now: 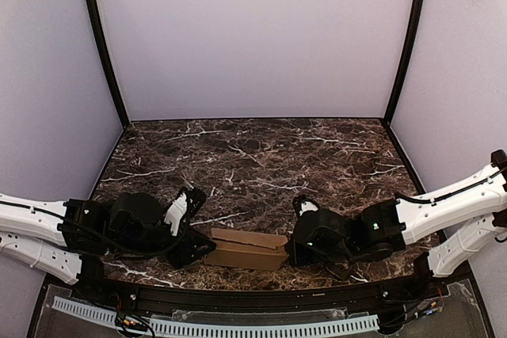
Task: Fold the paper box
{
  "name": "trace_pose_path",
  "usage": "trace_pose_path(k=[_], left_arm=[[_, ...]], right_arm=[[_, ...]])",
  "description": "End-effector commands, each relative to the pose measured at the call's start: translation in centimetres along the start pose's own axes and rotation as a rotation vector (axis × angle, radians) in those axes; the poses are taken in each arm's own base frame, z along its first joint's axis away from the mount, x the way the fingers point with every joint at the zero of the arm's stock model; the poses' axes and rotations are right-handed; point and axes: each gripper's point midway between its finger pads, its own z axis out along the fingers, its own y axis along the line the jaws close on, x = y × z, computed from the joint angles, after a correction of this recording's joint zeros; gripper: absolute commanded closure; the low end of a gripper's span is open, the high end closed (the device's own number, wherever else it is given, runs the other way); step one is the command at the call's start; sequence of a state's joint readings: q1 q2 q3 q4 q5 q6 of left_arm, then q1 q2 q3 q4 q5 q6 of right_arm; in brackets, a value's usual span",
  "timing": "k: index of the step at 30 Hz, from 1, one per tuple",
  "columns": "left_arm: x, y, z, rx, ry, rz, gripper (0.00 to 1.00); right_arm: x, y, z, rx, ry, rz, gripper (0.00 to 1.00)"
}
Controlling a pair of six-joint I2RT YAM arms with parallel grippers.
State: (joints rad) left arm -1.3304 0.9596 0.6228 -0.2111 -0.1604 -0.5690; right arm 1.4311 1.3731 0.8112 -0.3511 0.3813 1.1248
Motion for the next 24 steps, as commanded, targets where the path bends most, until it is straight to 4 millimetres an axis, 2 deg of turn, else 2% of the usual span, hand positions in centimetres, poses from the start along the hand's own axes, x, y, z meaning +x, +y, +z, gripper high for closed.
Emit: trace_pose_path(k=[1,4,10,14,15,16,17,18,19,20,21,24], left_arm=[[1.1,1.3,-1.4,-0.027,0.02,-0.018,0.75],[0.8,1.7,-2.2,-0.045,0.002,-0.027,0.7],[-1.1,0.9,-2.8,-0.027,-0.043,-0.031,0.66],[-2.6,0.9,-1.4,-0.013,-0.052,-0.079,0.79],[-3.3,0.2,-1.2,0.037,-0.063,-0.092,0.84],[-3.6,0.3,-0.7,0.042,-0.064,-0.106,0.87],[-4.2,-0.4,-0.6,0.087,-0.077,-0.114,0.89],[-4.6,0.0,-0.2,0.084,-0.082,-0.126,0.92],[-4.9,-0.9,-0.1,0.136,-0.082,-0.133,0.93],[-5.1,-0.7,0.3,0.143,-0.077,-0.151,0.95],[-5.2,-1.4,0.4,0.192,-0.072,-0.158,0.95],[-4.3,-2.0,1.6,0.273,-0.014,-0.214,0.99]], right_arm=[[2.7,-3.7,0.7,0.147,0.103,-0.105,1.0],[2.4,-3.3,0.6,0.138,0.093,-0.111,1.0],[2.0,-2.7,0.6,0.13,0.086,-0.125,1.0],[1.8,-2.6,0.7,0.129,0.084,-0.129,1.0],[1.8,-2.5,0.6,0.127,0.083,-0.131,1.0],[1.8,-2.5,0.7,0.128,0.083,-0.133,1.0],[1.8,-2.5,0.7,0.129,0.081,-0.134,1.0],[1.7,-2.4,0.6,0.127,0.079,-0.137,1.0],[1.7,-2.4,0.7,0.128,0.08,-0.14,1.0],[1.7,-2.3,0.7,0.128,0.079,-0.142,1.0],[1.6,-2.3,0.7,0.128,0.079,-0.143,1.0],[1.6,-2.3,0.7,0.132,0.079,-0.143,1.0]])
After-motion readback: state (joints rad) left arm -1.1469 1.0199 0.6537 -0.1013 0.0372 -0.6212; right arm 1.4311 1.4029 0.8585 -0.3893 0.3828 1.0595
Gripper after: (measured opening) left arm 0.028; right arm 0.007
